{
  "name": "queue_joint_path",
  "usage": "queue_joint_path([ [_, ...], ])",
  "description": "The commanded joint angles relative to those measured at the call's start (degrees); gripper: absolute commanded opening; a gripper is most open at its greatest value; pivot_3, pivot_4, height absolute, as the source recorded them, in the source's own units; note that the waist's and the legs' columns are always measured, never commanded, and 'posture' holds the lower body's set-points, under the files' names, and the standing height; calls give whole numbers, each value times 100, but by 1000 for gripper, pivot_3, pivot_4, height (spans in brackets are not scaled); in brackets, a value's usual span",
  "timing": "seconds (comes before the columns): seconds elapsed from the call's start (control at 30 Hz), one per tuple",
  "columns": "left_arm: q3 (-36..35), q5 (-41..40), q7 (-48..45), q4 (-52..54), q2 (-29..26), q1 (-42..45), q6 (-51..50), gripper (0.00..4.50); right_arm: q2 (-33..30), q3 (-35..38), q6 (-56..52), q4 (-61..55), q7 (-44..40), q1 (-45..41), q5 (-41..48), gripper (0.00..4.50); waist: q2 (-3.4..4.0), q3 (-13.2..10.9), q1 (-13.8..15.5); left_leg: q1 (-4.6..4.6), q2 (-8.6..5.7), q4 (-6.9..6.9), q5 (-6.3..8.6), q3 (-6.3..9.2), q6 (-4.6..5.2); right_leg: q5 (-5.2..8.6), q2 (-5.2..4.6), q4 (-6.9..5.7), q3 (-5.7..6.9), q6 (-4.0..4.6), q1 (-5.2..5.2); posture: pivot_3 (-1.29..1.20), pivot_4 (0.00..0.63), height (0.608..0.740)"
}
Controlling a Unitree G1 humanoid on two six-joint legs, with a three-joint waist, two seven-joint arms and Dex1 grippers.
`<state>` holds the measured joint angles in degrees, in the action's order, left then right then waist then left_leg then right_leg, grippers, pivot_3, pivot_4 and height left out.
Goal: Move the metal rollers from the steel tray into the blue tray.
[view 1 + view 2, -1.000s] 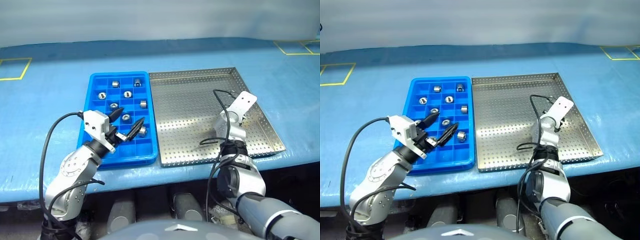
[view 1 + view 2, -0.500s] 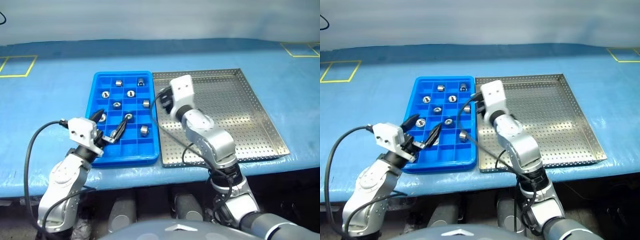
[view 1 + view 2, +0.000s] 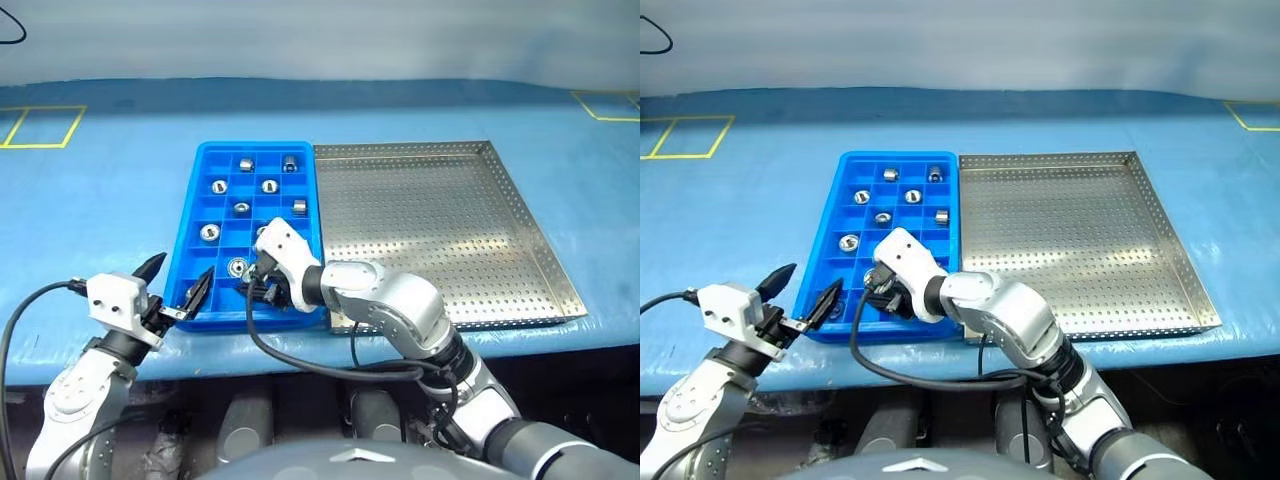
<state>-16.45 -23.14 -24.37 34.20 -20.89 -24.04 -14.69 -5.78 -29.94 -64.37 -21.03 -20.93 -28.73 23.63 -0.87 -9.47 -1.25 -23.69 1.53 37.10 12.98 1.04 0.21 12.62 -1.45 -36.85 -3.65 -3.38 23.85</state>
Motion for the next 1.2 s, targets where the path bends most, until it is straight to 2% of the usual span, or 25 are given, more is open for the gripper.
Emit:
queue_joint_path([
  [0.03, 11, -89, -37, 338, 6, 41, 132, 4500, 27, -46, 20, 3, -42, 101, -8, 1727, -1, 1, 11, 0, 0, 0, 0, -2, 0, 0, -1, 0, 0, 0, 0, 105, 150, 740],
  [0.17, 150, -97, -47, 368, 21, 177, 109, 4500, -47, -79, 82, 202, 13, 251, -165, 1727, -5, 3, 21, 1, -1, 0, 0, -7, -1, 0, -1, 1, -2, 0, 0, 92, 150, 740],
  [0.4, 305, -114, -121, 250, -3, 481, 72, 4500, 51, 279, -51, 104, 107, 387, -86, 1727, -7, 5, -1, 2, -5, 0, 1, -11, -1, 0, 3, 0, -2, -1, 0, 43, 150, 740],
  [0.43, 323, -104, -123, 231, -5, 511, 69, 4500, 67, 316, -77, 87, 126, 400, -74, 2483, -7, 5, -3, 0, -5, 0, 1, -10, -1, 0, 3, 0, -2, -1, 0, 43, 150, 740],
  [0.6, 409, -130, -193, 163, -31, 747, 60, 4500, 69, 417, -165, -78, 164, 418, -23, 4092, -7, 5, -31, 3, -6, 2, 0, -10, -2, -1, 7, -3, -3, -1, -1, 14, 150, 740],
  [0.67, 443, -139, -214, 159, -25, 851, 52, 4500, 42, 490, -166, -244, 185, 398, -8, 4482, -7, 5, -31, 3, -6, 6, 0, -10, -2, -1, 8, -4, -2, 0, -2, 9, 150, 740],
  [0.73, 500, -159, -206, 186, 2, 985, 20, 4500, 73, 835, -128, -512, 231, 372, 86, 4482, -7, 5, -28, 3, -6, 12, 0, -10, -3, -3, 8, -4, -2, -2, -4, 7, 150, 740],
  [0.87, 693, -197, -135, 229, 80, 1336, -45, 4500, 301, 2020, 277, -1054, 516, 375, 278, 4482, -8, 5, -31, -4, -6, 20, 0, -11, -3, -7, 4, -1, -4, -11, -6, -8, 150, 740],
  [0.93, 834, -74, 9, 106, 154, 1630, -72, 4500, 306, 2496, 1141, -1321, 1049, 541, -255, 4482, -8, 5, -31, -7, -12, 17, 0, -11, -3, -8, 6, 0, -4, -12, -3, -23, 150, 740],
  [1.0, 973, 166, 158, -68, 218, 1906, -25, 4500, -40, 2644, 1672, -1430, 1152, 782, -653, 4482, -10, 7, -34, -9, -27, 13, 0, -6, -3, -8, 7, 1, -2, -12, -2, -28, 150, 740],
  [1.2, 1247, 414, 197, -711, 236, 2702, -103, 4500, -1508, 2610, 2572, -1328, 666, 1862, -1388, 4482, -11, 7, -106, -8, -36, 4, 1, -11, -3, -11, 5, 4, -14, -8, -1, -69, 150, 740],
])
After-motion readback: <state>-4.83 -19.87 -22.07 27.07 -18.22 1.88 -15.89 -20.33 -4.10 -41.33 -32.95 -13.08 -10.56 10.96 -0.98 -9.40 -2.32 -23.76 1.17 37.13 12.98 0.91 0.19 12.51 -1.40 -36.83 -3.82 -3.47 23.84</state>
